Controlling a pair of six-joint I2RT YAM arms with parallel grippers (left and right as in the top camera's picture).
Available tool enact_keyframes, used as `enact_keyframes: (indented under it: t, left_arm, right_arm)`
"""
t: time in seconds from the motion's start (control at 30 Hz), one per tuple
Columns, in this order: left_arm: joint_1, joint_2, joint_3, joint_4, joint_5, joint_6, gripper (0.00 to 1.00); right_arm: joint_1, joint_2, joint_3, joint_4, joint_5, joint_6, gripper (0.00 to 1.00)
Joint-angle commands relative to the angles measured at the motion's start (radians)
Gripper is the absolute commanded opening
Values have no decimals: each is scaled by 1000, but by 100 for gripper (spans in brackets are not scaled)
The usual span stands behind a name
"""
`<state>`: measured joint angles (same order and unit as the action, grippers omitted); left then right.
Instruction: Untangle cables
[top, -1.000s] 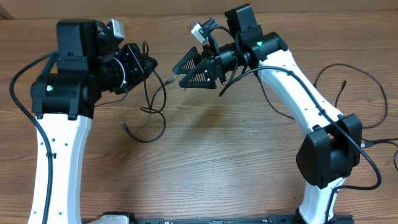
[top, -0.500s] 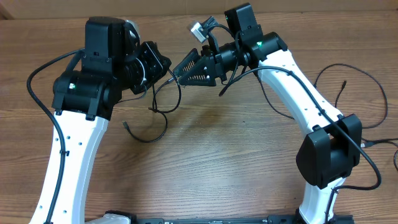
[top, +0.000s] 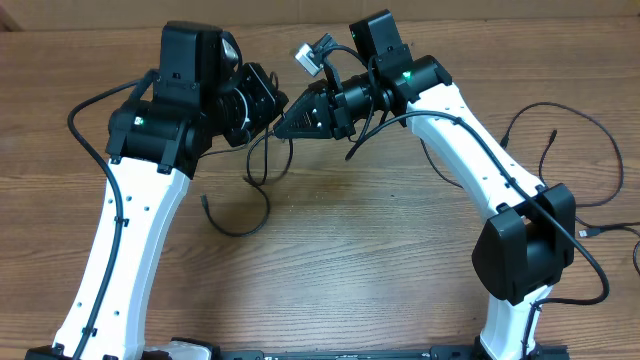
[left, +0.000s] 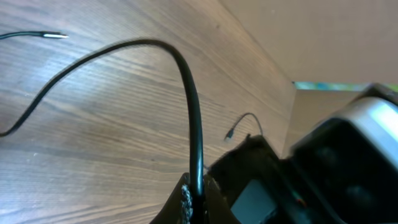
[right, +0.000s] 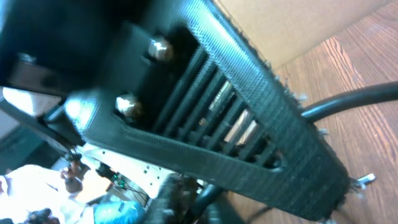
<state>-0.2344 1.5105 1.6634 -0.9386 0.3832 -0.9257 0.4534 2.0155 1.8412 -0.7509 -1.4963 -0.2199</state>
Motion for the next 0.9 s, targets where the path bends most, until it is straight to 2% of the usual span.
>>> enact_keyframes:
  t: [0.0,0.07,0.1,0.13,0.17,0.2,0.3,0.53,0.63,0.73,0.87]
  left_arm:
    - [-1,18,8,1,3,-9,4]
    - [-1,18,8,0,7,10,4]
    - [0,18,8,2,40,80,4]
    - [0,18,8,2,56,101,6]
    - [2,18,8,2,72,125,17]
    - [6,17,8,3,90,146,20]
    - [32,8,8,5,131,190,21]
    - [126,-80,8,31,123,315,31]
    - [129,-106,8,31,124,396,44]
    - [129,-109,8,31,160,464,53]
    - [127,-108,8,16,247,564,57]
  right_arm:
    - [6,-16,12,9,-50,-11,4]
    - [6,-16,12,9,-50,-12,4]
    - [6,-16,12,9,-50,-12,4]
    - [5,-16,12,9,-50,-12,4]
    - [3,-16,12,10,-50,-12,4]
    - [1,-16,12,10,-49,-12,4]
    - [-14,-16,12,11,-13,8,4]
    - [-143,-16,12,164,73,235,4]
    - [-232,-16,12,255,177,363,4]
    - [-307,-16,12,330,263,444,4]
    - [-396,-16,12,411,420,541,4]
